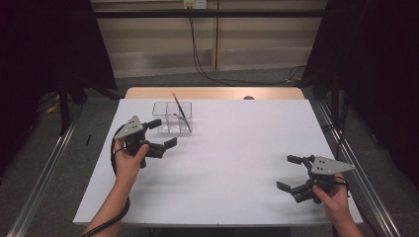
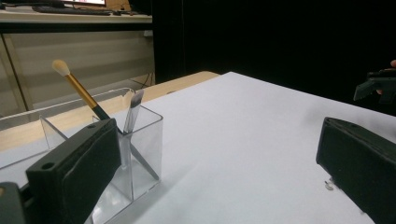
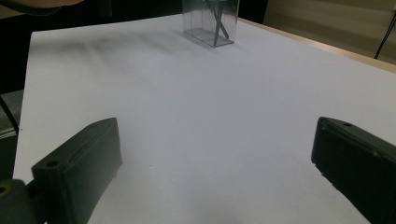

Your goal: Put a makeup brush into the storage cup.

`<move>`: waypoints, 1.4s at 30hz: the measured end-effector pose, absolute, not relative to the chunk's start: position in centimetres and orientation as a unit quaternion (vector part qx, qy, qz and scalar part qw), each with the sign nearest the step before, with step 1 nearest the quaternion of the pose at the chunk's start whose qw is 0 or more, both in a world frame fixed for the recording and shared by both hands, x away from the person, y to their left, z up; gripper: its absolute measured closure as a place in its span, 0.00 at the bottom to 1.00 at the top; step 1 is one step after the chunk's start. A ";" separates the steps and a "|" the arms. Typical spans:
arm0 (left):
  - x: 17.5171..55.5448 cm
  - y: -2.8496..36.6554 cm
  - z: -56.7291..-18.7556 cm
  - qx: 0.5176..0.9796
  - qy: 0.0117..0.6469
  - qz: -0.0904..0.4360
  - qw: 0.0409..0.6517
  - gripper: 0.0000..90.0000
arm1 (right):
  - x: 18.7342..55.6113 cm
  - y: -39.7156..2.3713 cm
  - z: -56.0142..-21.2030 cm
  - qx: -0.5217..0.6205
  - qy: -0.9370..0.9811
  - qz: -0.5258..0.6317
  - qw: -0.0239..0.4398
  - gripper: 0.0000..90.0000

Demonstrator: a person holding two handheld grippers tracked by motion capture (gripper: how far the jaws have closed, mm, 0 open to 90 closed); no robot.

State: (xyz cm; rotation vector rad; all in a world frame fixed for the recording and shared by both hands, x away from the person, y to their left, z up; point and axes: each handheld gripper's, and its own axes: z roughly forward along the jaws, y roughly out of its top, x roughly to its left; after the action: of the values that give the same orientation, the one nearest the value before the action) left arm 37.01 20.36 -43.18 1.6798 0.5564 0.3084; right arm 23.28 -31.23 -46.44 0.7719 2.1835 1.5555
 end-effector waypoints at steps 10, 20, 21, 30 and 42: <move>36.3 21.3 -43.7 0.735 0.241 0.130 0.620 0.00 | 23.3 -31.3 -46.5 0.272 0.771 0.548 0.176 0.01; 35.5 22.0 -44.0 0.734 0.243 0.126 0.622 0.00 | 23.3 -31.3 -46.5 0.272 0.771 0.548 0.175 0.01; 35.4 22.1 -44.0 0.735 0.242 0.127 0.620 0.00 | 23.3 -31.2 -46.4 0.272 0.771 0.549 0.175 0.01; 34.8 22.7 -44.1 0.737 0.240 0.131 0.618 0.00 | 23.3 -31.2 -46.4 0.271 0.771 0.549 0.175 0.01; 34.0 23.6 -44.2 0.736 0.242 0.135 0.618 0.00 | 23.3 -31.2 -46.4 0.270 0.771 0.549 0.175 0.01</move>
State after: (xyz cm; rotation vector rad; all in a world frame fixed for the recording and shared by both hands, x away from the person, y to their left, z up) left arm 34.01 23.56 -44.19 1.6926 0.5559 0.3118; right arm 23.33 -31.20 -46.40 0.7663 2.1858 1.5554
